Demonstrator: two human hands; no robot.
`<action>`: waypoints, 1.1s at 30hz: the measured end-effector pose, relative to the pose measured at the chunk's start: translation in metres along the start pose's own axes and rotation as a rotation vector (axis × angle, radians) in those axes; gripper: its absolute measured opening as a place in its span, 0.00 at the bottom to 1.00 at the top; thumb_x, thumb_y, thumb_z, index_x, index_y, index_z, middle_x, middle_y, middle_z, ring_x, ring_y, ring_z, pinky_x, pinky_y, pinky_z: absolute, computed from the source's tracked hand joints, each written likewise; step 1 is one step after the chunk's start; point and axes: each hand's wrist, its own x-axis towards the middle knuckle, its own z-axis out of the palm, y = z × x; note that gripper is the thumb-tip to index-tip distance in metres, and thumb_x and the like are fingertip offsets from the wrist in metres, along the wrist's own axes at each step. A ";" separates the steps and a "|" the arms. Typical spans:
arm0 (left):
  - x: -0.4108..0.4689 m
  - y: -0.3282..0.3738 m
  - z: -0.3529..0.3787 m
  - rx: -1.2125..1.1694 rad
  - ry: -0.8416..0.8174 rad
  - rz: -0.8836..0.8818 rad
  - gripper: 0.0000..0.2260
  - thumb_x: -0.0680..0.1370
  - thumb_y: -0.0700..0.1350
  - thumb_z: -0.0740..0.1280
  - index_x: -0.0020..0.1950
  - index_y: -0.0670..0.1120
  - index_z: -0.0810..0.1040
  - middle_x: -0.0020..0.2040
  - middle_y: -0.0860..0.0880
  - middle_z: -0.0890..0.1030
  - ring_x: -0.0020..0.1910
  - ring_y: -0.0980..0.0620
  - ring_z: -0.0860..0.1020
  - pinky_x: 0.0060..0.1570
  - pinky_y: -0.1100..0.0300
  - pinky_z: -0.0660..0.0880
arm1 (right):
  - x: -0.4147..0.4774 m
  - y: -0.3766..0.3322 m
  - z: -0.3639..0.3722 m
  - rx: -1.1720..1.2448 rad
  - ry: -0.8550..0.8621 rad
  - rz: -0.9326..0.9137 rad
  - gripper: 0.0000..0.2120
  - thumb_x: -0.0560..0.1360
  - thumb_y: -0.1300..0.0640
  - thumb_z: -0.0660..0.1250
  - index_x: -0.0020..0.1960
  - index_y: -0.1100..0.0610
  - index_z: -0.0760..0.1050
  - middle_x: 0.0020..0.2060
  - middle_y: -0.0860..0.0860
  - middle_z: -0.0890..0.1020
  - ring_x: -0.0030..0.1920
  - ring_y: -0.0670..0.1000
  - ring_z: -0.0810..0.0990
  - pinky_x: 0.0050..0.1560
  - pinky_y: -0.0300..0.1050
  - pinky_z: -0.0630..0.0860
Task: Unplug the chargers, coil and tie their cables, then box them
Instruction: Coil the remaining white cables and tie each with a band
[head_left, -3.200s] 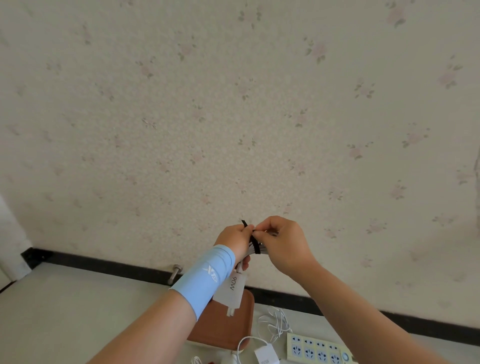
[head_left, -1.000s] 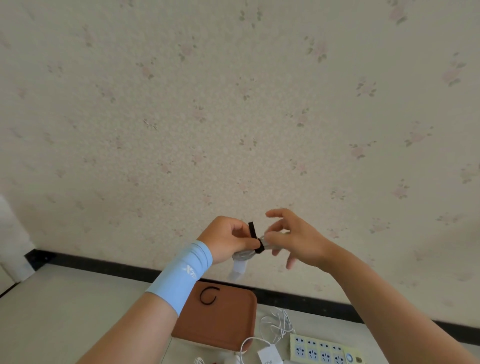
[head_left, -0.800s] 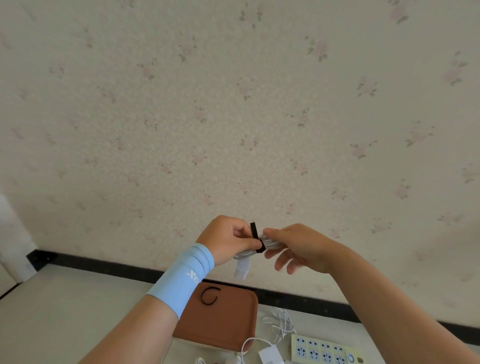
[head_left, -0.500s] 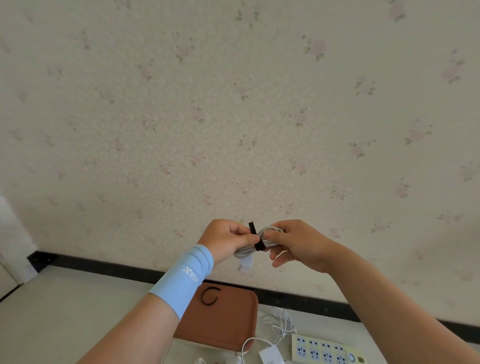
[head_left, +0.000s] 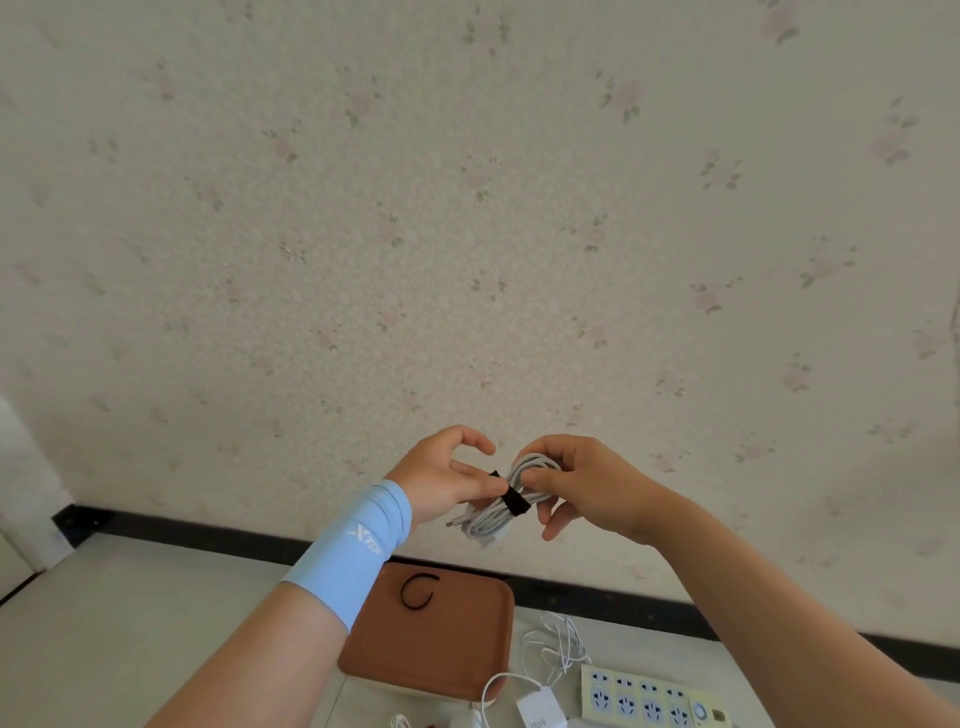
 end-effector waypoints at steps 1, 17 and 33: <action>0.000 0.000 0.000 -0.012 0.002 0.011 0.14 0.72 0.44 0.76 0.54 0.51 0.77 0.41 0.49 0.87 0.38 0.54 0.84 0.49 0.60 0.78 | 0.001 0.000 0.000 0.005 0.001 -0.009 0.06 0.81 0.62 0.66 0.55 0.61 0.80 0.43 0.56 0.83 0.36 0.52 0.80 0.41 0.53 0.84; 0.000 -0.001 0.006 0.356 -0.008 0.105 0.10 0.77 0.53 0.69 0.40 0.53 0.86 0.35 0.50 0.84 0.35 0.48 0.80 0.42 0.55 0.77 | 0.007 0.007 0.003 -0.038 0.044 -0.047 0.04 0.80 0.63 0.67 0.52 0.61 0.81 0.42 0.57 0.83 0.34 0.52 0.81 0.40 0.53 0.85; 0.002 0.005 0.015 -0.440 0.093 -0.071 0.13 0.78 0.52 0.70 0.54 0.43 0.84 0.49 0.48 0.86 0.51 0.52 0.84 0.51 0.56 0.80 | 0.014 -0.002 0.010 0.053 0.079 0.006 0.23 0.73 0.37 0.66 0.64 0.46 0.78 0.57 0.43 0.83 0.57 0.44 0.80 0.54 0.42 0.71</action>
